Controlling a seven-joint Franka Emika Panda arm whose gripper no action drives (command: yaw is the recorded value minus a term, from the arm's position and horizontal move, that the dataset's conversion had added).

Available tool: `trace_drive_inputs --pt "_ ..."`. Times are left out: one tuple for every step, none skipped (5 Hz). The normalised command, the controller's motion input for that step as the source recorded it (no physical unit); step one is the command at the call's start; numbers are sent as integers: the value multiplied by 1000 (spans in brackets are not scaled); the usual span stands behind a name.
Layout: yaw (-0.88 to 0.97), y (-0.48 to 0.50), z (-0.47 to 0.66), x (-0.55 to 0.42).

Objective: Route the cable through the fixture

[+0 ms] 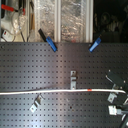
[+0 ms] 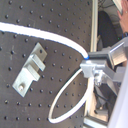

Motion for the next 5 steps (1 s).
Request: trace_drive_inputs --pt "0 6 12 -9" --pt "-451 140 210 100" --pt "-694 182 6 107" --pt "-946 101 282 -22" --pt "-1000 22 385 -64"
